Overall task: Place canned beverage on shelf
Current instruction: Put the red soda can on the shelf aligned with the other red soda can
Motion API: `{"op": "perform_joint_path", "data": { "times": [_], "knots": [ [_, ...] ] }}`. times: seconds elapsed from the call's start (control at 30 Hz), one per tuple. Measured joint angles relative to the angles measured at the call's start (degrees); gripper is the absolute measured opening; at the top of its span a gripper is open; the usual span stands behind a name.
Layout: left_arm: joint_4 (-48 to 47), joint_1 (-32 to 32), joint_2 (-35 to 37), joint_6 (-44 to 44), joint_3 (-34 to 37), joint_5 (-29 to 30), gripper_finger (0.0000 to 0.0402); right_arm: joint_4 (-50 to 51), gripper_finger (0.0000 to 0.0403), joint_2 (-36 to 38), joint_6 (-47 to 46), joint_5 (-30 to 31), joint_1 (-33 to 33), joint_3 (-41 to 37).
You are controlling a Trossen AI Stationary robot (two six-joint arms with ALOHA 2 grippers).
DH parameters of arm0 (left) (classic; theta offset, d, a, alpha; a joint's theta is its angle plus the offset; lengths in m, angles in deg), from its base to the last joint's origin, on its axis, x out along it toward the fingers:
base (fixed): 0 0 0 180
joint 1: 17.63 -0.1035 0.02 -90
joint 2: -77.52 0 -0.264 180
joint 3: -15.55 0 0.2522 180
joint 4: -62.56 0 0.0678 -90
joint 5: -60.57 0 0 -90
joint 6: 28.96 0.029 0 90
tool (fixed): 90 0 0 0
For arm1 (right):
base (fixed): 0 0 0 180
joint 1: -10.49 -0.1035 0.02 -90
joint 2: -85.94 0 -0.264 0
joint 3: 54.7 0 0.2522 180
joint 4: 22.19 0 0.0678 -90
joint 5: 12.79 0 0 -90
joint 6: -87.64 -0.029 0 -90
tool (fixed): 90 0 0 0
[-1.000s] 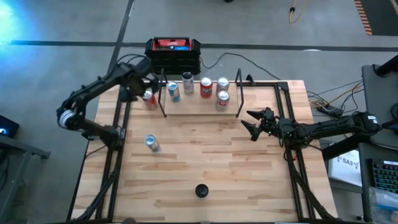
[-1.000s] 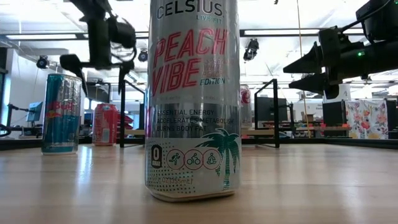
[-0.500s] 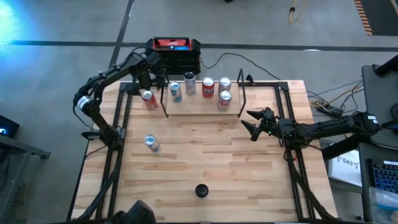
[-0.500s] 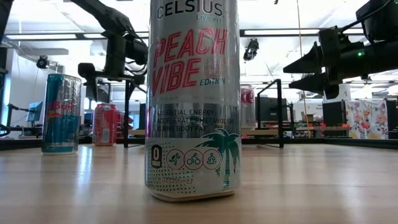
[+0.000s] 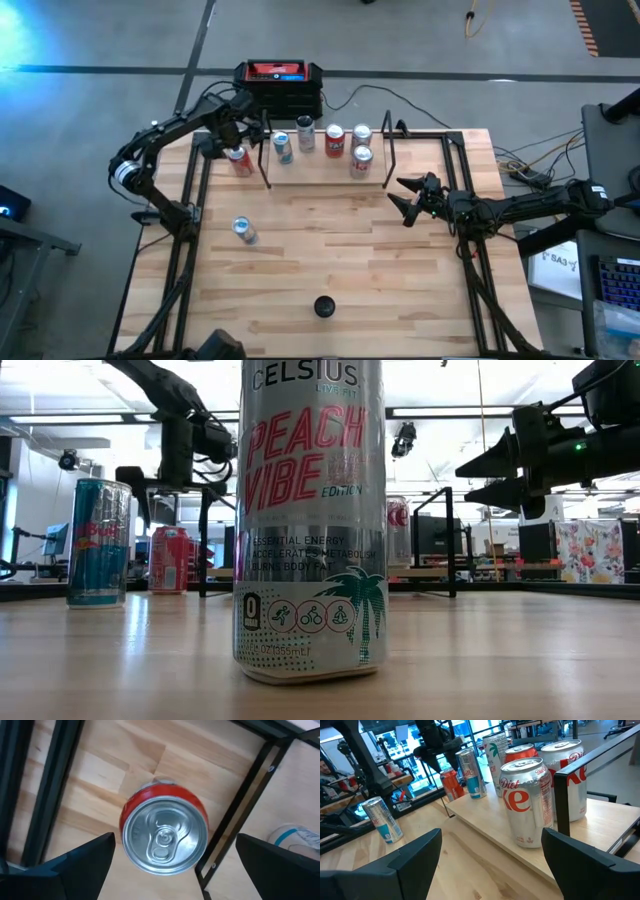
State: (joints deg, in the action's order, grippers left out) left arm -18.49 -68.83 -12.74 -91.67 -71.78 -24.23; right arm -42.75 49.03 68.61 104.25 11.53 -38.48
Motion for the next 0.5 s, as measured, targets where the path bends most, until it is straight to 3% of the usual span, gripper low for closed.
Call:
{"op": "perform_joint_path", "data": {
  "times": [0.5],
  "knots": [
    [3.7,-0.2,1.1,-4.2,5.2,-0.5,0.0391,0.0,0.0327,0.0,0.0,0.0,0.0,0.0]
  ]
}}
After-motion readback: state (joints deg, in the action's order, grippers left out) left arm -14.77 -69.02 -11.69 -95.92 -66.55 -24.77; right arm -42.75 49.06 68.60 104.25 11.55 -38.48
